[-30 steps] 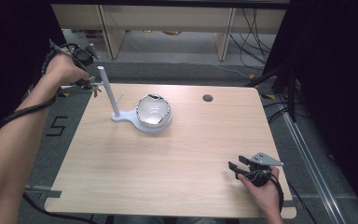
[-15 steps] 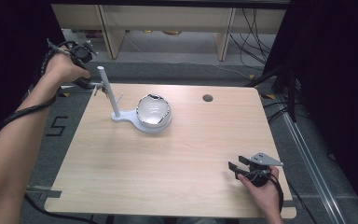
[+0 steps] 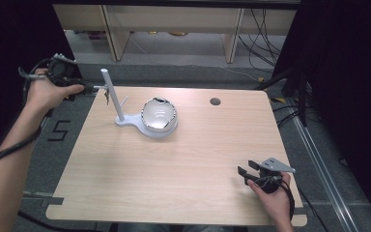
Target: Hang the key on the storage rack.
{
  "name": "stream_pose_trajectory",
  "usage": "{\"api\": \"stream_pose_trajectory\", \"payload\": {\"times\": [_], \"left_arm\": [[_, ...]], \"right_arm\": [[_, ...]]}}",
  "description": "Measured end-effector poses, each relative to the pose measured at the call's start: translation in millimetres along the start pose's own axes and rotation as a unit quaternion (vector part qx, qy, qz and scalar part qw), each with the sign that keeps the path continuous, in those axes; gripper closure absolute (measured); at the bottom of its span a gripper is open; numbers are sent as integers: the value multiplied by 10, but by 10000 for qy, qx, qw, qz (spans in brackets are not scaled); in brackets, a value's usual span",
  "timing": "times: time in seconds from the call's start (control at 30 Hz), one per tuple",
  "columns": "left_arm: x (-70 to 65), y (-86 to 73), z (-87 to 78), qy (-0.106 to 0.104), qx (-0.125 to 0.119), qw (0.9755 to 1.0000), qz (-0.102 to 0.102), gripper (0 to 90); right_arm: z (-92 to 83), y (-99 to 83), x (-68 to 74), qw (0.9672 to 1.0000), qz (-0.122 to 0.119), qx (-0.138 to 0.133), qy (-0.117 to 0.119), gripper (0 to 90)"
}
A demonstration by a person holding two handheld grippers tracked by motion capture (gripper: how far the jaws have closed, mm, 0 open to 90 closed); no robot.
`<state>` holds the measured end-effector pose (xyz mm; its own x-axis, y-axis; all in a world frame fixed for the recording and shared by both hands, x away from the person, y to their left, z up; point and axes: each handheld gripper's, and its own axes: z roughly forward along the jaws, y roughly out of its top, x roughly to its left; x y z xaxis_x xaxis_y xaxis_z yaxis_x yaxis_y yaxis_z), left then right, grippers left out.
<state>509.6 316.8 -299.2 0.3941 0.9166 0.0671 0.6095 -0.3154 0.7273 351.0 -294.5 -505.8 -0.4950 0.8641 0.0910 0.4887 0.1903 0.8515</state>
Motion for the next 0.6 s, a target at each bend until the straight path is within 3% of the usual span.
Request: {"api": "stream_pose_trajectory", "payload": {"times": [0.03,0.07,0.17,0.23,0.33,0.4,0.53,0.57,0.6], "left_arm": [[-42,-195,-22,-48,-196,9998,14,316],[-63,-295,-23,6,-372,9993,-29,317],[-135,-582,10,-58,-561,9983,-117,311],[-167,-725,32,-27,-600,9982,-74,310],[-212,-866,52,-63,-671,9976,-158,308],[-241,-934,47,-38,-707,9974,-123,303],[-313,-1062,12,-9,-845,9963,-174,298],[-332,-1097,-3,-2,-873,9960,-180,297],[-356,-1135,-11,-5,-928,9955,-214,296]], "right_arm": [[-2,1,0,10000,-27,13,-30,455],[8,-2,-2,10000,-24,-7,-16,455],[14,2,3,10000,-65,-26,-11,455],[13,4,22,10000,52,1,32,455],[10,8,36,9999,122,10,-1,455],[18,10,21,10000,-2,-29,-19,455],[2,7,62,9997,232,47,-18,454],[26,5,26,10000,51,-64,28,455],[13,8,28,10000,29,-12,-38,454]]}}
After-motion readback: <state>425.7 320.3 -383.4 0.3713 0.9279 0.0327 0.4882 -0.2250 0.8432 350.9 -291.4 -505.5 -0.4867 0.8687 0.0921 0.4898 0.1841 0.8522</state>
